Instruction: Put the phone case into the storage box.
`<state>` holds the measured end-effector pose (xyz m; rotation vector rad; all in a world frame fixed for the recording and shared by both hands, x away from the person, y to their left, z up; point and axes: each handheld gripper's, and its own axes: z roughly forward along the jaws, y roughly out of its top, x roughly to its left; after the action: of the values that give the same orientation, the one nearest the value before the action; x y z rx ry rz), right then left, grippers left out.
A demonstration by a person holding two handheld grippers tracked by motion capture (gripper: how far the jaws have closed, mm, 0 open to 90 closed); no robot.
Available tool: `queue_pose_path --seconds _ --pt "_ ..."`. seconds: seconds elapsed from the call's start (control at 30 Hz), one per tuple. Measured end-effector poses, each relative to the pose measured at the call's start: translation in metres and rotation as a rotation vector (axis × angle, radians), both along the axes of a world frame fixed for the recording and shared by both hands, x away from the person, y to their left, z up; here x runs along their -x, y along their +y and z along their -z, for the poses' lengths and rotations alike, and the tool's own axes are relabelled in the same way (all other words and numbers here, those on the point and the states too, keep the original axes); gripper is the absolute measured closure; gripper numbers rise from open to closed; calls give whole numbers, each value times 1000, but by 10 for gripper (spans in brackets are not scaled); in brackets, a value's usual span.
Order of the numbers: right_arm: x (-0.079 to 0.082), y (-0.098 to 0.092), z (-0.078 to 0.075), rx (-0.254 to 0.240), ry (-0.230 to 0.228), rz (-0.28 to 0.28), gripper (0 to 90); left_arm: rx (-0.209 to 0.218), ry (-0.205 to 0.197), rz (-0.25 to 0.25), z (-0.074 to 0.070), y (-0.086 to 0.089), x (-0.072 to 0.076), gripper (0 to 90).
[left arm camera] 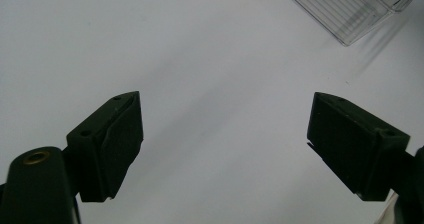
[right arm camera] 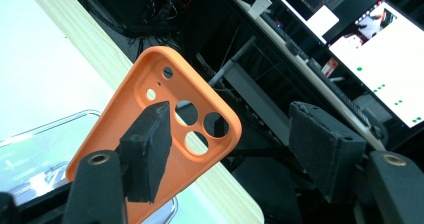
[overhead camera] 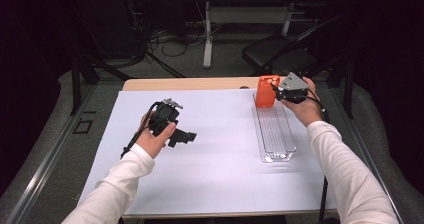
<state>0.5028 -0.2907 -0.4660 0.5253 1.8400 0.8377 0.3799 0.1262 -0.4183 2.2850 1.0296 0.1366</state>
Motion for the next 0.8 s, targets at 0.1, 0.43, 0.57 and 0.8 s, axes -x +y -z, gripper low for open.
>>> queue_pose_path --seconds 0.1,0.43,0.57,0.8 --pt "1 1 -1 -23 13 2 316 3 -5 3 -1 0 -1 150" --pt "5 4 -12 -167 115 57 229 12 -9 7 -3 -1 -2 150" --pt "6 3 -17 -235 164 61 210 14 -11 9 -4 -1 -2 150" --pt "8 4 -25 -336 233 73 168 28 -11 -2 -5 -1 -2 150"
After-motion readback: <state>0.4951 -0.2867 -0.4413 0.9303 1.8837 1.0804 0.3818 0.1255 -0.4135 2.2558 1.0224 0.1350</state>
